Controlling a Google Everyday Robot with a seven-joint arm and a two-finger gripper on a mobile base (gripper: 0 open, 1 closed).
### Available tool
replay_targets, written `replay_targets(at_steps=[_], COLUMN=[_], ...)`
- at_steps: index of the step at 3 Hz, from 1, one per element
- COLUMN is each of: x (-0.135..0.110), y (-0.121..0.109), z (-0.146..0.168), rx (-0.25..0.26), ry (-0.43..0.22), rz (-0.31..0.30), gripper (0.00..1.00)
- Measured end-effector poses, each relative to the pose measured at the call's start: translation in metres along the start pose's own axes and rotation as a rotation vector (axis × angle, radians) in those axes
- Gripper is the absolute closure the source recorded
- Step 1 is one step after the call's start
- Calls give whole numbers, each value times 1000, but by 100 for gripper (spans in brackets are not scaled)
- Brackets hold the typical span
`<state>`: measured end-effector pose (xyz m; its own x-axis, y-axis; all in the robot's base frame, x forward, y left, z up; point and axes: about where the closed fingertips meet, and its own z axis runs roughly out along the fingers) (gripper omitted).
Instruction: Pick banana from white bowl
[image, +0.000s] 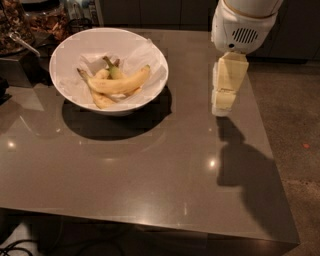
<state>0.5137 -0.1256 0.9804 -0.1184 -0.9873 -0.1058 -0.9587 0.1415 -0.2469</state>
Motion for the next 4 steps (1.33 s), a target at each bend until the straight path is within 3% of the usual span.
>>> replay_targets(at_steps=[1, 2, 4], x=[-46, -96, -177], y=[-10, -20, -48], z=[4, 13, 34], rx=[-11, -53, -92], ry=[-52, -93, -141], rz=[-84, -159, -221], gripper=[0, 0, 0])
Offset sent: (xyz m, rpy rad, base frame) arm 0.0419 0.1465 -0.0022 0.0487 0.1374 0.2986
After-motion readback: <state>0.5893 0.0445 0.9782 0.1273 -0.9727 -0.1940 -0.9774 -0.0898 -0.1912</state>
